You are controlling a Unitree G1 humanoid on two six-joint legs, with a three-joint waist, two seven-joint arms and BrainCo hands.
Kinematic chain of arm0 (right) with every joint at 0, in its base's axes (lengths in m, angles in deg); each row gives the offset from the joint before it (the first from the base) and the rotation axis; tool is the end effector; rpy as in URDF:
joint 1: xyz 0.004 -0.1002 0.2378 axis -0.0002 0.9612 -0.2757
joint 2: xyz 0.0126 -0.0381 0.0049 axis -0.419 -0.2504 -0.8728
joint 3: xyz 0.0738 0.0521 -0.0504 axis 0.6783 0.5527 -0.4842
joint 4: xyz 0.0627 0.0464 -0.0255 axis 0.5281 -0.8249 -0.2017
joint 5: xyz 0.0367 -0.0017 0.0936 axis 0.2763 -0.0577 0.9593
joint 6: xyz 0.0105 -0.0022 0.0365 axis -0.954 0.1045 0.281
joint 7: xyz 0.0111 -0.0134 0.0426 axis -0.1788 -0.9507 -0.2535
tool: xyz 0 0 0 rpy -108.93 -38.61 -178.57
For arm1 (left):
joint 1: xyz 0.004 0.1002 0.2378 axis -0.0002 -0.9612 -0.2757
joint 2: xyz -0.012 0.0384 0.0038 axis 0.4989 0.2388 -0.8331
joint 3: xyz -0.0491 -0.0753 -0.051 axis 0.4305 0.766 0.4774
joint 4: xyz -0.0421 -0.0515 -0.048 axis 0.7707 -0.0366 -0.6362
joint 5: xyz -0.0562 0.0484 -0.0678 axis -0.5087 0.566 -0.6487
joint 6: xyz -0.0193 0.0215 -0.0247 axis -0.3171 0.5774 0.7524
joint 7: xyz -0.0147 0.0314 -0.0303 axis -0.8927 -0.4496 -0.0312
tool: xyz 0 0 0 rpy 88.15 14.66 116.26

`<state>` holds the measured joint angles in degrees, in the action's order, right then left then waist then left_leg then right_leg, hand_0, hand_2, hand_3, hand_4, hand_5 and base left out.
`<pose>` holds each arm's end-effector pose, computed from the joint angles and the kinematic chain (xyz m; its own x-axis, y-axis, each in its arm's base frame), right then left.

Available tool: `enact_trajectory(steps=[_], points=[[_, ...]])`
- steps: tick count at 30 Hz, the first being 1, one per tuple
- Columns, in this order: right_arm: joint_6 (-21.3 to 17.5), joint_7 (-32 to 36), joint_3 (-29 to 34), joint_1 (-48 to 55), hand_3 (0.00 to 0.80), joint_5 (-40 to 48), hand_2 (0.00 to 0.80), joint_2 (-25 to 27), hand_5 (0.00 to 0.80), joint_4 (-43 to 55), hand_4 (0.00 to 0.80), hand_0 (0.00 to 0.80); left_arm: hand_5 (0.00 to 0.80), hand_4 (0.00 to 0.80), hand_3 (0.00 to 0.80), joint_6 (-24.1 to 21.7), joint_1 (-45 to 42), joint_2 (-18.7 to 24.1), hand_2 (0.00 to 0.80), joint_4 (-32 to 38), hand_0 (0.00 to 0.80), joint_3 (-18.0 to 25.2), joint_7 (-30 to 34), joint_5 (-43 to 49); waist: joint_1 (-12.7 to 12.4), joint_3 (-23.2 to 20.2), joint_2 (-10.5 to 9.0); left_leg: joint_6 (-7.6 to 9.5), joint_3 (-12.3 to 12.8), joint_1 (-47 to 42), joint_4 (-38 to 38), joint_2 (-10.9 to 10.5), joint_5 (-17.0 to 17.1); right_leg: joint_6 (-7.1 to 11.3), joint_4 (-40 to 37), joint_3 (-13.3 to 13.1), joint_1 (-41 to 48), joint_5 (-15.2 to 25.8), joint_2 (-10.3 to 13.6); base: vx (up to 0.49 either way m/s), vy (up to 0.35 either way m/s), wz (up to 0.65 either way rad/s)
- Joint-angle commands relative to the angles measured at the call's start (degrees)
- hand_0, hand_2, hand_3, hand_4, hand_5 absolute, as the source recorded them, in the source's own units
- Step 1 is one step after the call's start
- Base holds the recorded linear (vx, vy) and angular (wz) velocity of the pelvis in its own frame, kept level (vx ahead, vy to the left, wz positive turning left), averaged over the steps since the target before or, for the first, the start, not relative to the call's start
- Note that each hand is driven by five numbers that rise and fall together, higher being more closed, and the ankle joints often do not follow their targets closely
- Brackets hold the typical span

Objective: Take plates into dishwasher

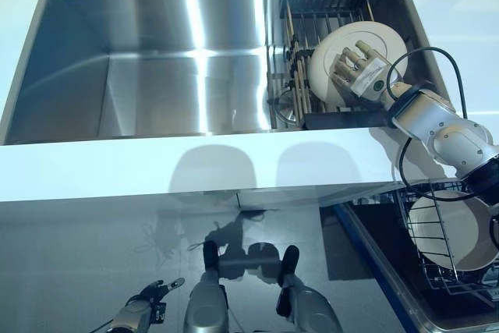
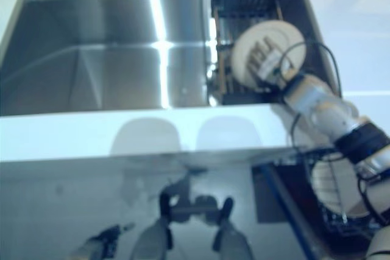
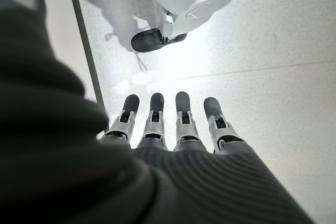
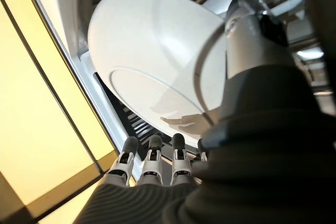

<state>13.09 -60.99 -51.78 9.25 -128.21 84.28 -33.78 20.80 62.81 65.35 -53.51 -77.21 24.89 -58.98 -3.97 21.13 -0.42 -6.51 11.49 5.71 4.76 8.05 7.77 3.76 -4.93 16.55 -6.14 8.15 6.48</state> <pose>0.3110 -0.2195 0.2337 0.9596 0.2683 0.0847 0.2770 -0.8474 -0.4529 0.1157 0.2517 -0.0913 0.4197 0.2367 -0.8762 -0.0509 0.9700 0.2377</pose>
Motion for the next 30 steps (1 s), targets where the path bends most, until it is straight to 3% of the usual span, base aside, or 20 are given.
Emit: enact_trajectory(steps=[1,11,12,13,16,23,30], points=[[2.0,-1.0,-2.6,1.5,0.0,-4.7,0.0,-0.2,0.0,-4.5,0.0,0.0,0.0,0.0,0.0,-1.0,2.2,-0.6,0.0,-2.8,0.0,-2.3,0.5,-0.6,-1.1,1.2,-1.0,1.12,-0.3,1.7,0.2,-3.0,-1.6,4.11,-0.1,1.9,0.1,-1.4,0.7,-0.023,-0.006,0.04],[11.7,-3.8,-2.4,-0.1,0.0,-9.3,0.0,-2.3,0.0,-13.2,0.0,0.0,0.0,0.0,0.0,-0.9,2.2,-1.2,0.0,-2.4,0.0,-3.2,0.7,-1.3,-1.7,1.3,0.34,0.99,-0.5,2.4,0.2,-3.1,-1.5,4.21,-0.1,2.3,-0.6,-1.3,1.1,-0.017,0.0,0.04],[12.6,-3.9,-2.6,-0.4,0.527,-9.6,0.527,-2.4,0.527,-13.8,0.527,0.527,0.0,0.0,0.0,-0.9,2.3,-1.2,0.0,-2.5,0.0,-3.3,0.7,-1.5,-1.6,1.3,0.43,0.99,-0.5,2.5,0.2,-3.1,-1.5,4.21,-0.1,2.3,-0.7,-1.2,1.1,-0.032,0.009,0.08],[14.0,-3.7,-2.7,-0.8,0.8,-9.9,0.8,-2.4,0.8,-14.2,0.8,0.8,0.0,0.0,0.0,-0.9,2.3,-1.3,0.0,-2.4,0.0,-3.3,0.6,-1.5,-1.6,1.2,0.52,0.98,-0.6,2.6,0.2,-3.1,-1.5,4.21,-0.1,2.3,-0.8,-1.2,1.1,-0.027,0.01,0.05],[18.1,-7.5,-2.6,-1.9,0.8,-8.0,0.8,-2.2,0.8,-15.3,0.8,0.8,0.0,0.0,0.0,-1.1,2.3,-1.5,0.0,-2.4,0.0,-3.7,0.4,-1.7,-1.7,1.1,0.7,1.03,-0.6,2.6,0.2,-3.2,-1.5,4.23,-0.1,2.3,-0.8,-1.2,1.0,0.0,0.0,0.0],[23.7,-15.3,-2.0,-4.4,0.8,-2.6,0.8,-1.6,0.8,-17.8,0.8,0.8,0.0,0.0,0.0,-1.2,2.5,-2.1,0.0,-2.3,0.0,-5.0,-0.6,-1.5,-1.8,0.1,0.78,1.3,-0.9,2.1,0.2,-3.4,-2.0,4.25,-0.1,2.3,-0.4,-1.4,1.0,0.0,0.0,0.0],[24.8,-22.0,-1.0,-6.1,0.8,3.2,0.8,0.9,0.8,-17.9,0.8,0.8,0.0,0.0,0.0,-1.5,2.3,-2.1,0.0,-2.9,0.0,-5.4,-1.0,-1.5,-1.3,-1.1,0.39,1.53,-1.0,1.6,0.2,-3.5,-2.3,4.3,-0.1,2.0,0.0,-1.6,0.8,0.0,0.0,0.0]])
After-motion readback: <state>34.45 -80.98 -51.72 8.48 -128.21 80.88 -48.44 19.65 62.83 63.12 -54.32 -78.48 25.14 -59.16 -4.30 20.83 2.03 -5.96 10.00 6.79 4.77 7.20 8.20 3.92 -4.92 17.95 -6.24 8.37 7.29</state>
